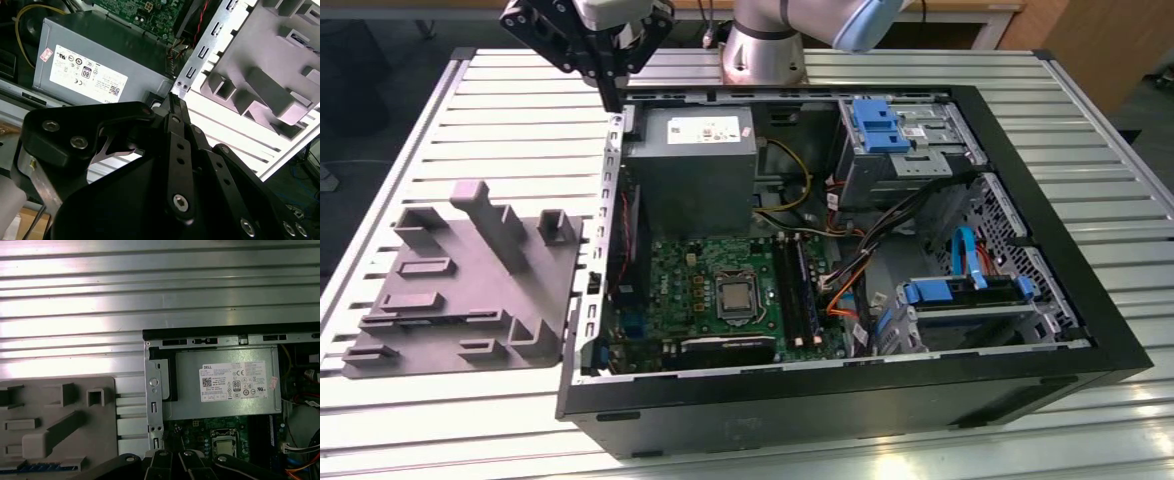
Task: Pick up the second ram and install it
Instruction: 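Reach for the second ram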
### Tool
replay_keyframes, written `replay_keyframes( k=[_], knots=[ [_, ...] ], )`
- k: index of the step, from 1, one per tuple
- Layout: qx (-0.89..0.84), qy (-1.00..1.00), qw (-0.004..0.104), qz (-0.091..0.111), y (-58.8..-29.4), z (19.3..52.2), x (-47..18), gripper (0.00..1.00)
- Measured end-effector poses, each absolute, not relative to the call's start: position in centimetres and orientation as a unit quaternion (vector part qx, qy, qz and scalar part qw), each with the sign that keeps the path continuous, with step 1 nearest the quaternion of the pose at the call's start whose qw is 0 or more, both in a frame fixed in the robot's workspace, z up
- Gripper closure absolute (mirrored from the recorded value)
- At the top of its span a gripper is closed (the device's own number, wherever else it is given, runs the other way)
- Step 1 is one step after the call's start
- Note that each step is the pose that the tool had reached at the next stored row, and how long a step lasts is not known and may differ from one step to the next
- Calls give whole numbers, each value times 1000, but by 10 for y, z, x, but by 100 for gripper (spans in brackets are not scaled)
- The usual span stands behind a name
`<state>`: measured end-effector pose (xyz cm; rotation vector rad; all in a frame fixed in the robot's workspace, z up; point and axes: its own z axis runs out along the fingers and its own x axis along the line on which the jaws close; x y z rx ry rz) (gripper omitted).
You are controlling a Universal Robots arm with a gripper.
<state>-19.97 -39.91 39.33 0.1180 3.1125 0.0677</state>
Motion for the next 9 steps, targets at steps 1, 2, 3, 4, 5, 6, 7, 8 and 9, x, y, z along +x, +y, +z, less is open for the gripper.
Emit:
replay_keyframes(
  k=[1, 2, 3, 4, 5, 6, 7, 8, 9],
  knots=[
    [38, 999, 13, 22, -399, 393, -200, 89],
    [38, 999, 13, 22, -399, 393, -200, 89],
    [38, 999, 13, 22, -399, 393, -201, 89],
    [38, 999, 13, 22, -399, 393, -201, 89],
    [38, 999, 13, 22, -399, 393, -202, 89],
    [38, 999, 13, 22, -399, 393, -202, 89],
    [38, 999, 13, 22, -399, 393, -202, 89],
    [38, 999, 13, 22, -399, 393, -202, 89],
    [38, 999, 13, 22, -399, 393, -203, 89]
  ],
)
